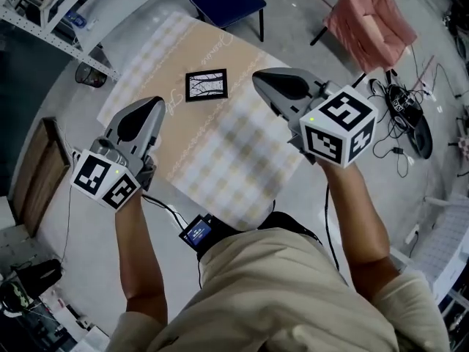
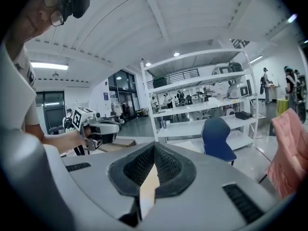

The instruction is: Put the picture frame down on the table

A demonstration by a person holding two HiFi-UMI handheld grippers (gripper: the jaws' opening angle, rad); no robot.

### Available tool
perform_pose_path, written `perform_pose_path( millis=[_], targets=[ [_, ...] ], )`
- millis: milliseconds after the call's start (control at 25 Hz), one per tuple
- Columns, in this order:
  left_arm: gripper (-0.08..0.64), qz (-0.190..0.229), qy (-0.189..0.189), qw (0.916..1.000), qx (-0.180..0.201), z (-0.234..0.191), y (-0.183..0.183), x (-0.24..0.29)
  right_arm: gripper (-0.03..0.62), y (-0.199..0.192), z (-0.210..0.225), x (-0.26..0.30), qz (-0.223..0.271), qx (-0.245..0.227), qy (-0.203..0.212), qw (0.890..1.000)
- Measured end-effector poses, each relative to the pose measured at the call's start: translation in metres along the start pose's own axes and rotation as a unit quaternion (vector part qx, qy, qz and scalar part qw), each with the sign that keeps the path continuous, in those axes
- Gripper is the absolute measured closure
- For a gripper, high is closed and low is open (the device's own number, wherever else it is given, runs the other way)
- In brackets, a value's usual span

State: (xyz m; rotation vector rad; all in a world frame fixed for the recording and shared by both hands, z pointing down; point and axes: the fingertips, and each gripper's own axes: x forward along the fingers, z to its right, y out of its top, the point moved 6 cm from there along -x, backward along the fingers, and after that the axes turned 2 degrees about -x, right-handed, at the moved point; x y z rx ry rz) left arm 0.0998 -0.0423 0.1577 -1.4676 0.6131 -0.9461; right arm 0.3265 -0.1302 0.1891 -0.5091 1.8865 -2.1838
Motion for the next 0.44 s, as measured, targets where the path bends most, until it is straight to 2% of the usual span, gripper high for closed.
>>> perform_pose_path(
  millis=[120, 200, 440],
  targets=[
    [0.555, 0.012, 0.008, 0.9999, 0.004, 0.015, -0.004, -0.005, 0.589, -0.006, -0.001, -0.016, 0.003, -0.01, 0.003, 1.0],
    [0.555, 0.019, 0.007, 0.9998, 0.002, 0.011, -0.025, 0.006, 0.589, -0.023, 0.012, -0.012, 0.0, -0.015, 0.002, 1.0],
    [0.555, 0.035, -0.004, 0.9991, -0.023, -0.067, -0.152, 0.081, 0.589, -0.127, 0.093, 0.071, -0.029, -0.02, -0.013, 0.999]
  ],
)
